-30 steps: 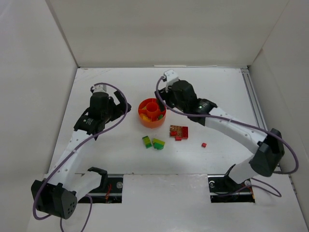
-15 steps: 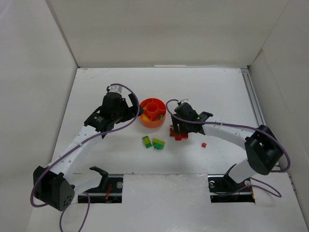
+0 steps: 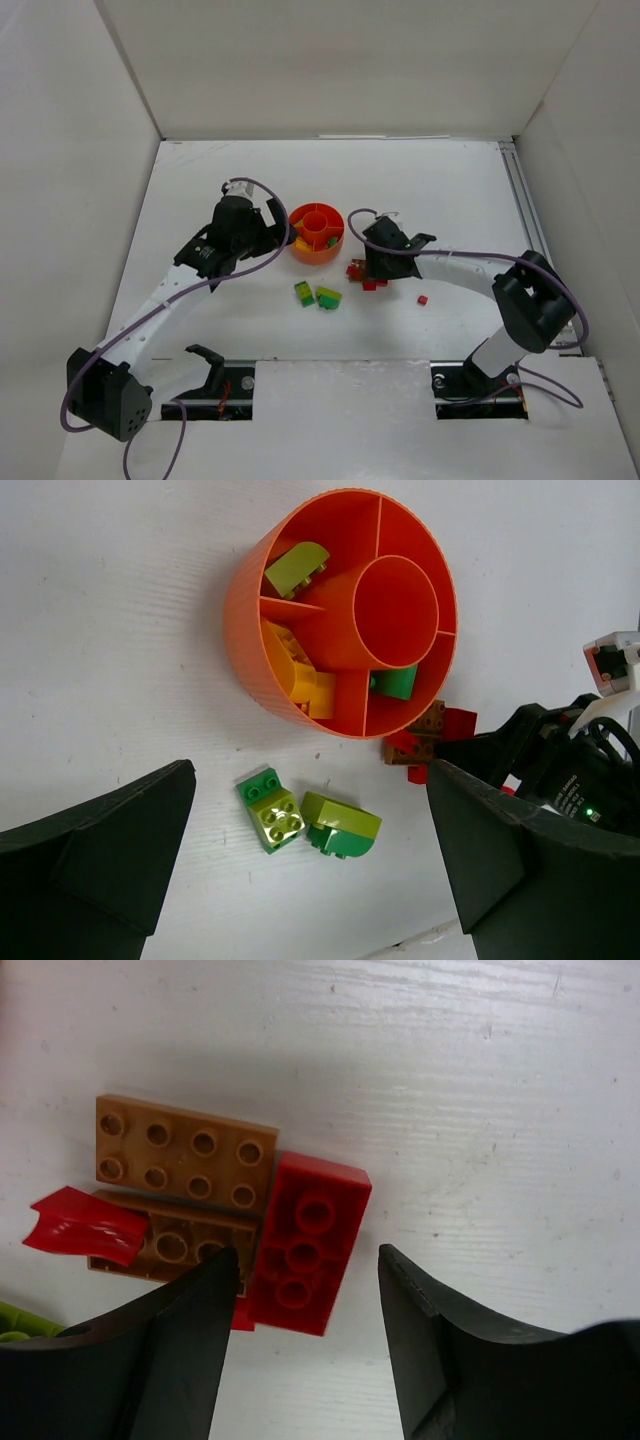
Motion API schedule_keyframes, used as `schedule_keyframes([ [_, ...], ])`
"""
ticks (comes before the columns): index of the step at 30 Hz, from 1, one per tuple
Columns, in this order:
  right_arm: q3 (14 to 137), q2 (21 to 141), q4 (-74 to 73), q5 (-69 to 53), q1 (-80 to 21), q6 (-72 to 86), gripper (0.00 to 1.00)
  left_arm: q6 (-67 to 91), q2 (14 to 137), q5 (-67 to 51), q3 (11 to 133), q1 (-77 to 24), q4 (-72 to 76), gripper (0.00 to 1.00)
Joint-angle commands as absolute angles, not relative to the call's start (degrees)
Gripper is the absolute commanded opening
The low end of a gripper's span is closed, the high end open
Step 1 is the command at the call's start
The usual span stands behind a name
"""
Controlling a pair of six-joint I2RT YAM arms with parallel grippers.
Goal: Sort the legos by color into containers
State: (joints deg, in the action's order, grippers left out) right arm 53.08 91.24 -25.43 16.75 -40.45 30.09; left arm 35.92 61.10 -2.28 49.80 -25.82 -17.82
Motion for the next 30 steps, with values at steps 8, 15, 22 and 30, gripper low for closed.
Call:
schedule_keyframes([
  [8, 49.84, 85.70, -21.54, 16.79, -38.67, 30.06, 0.45, 35.86, 60.82, -2.11, 49.92, -26.45, -16.52, 1.00],
  [15, 49.83, 85.61, -18.81, 13.89, -37.00, 28.31, 0.29, 35.86, 60.82, -2.11, 49.92, -26.46, -16.52, 1.00],
  [22, 50.44, 75.68, -10.74, 13.27, -38.40, 15.93, 0.26, 36.39, 59.77, -0.97, 49.92, -26.46, -16.52, 1.00],
  [30, 61.51, 81.27, 2.53, 12.04, -43.68, 3.70, 0.26, 37.62, 57.30, 2.19, 50.45, -26.46, -17.05, 1.00],
])
